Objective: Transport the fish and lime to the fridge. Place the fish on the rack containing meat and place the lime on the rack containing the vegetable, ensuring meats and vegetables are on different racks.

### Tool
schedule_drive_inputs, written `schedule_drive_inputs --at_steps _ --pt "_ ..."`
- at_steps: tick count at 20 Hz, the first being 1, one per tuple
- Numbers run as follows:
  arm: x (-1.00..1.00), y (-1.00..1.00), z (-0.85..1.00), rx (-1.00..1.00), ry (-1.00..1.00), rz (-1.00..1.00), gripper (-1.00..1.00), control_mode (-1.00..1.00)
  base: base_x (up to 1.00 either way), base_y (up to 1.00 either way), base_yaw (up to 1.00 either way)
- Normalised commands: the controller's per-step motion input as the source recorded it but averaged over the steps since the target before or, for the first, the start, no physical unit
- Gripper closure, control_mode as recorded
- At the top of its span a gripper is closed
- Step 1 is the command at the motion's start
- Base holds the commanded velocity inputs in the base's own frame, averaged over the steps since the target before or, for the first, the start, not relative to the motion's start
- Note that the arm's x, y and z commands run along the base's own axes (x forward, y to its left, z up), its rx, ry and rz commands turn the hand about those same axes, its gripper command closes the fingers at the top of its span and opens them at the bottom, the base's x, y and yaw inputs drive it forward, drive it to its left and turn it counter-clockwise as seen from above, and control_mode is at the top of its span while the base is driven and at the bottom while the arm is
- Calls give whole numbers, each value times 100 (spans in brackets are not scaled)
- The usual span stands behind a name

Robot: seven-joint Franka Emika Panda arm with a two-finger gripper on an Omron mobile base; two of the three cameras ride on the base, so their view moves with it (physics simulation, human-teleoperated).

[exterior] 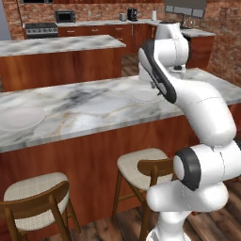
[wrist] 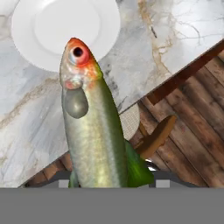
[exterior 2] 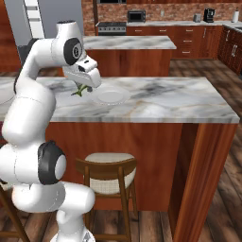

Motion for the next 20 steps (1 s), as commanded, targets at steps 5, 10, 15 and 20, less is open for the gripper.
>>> schedule_drive_inputs --at_steps 5,10,15,20 --pt "-94 0 12 0 -21 0 100 -100 0 0 0" --pt "-58 0 0 0 -12 0 100 -100 0 0 0" --pt "-44 0 12 0 -16 1 100 -100 0 0 0" --pt "-49 0 27 0 -17 2 100 -100 0 0 0"
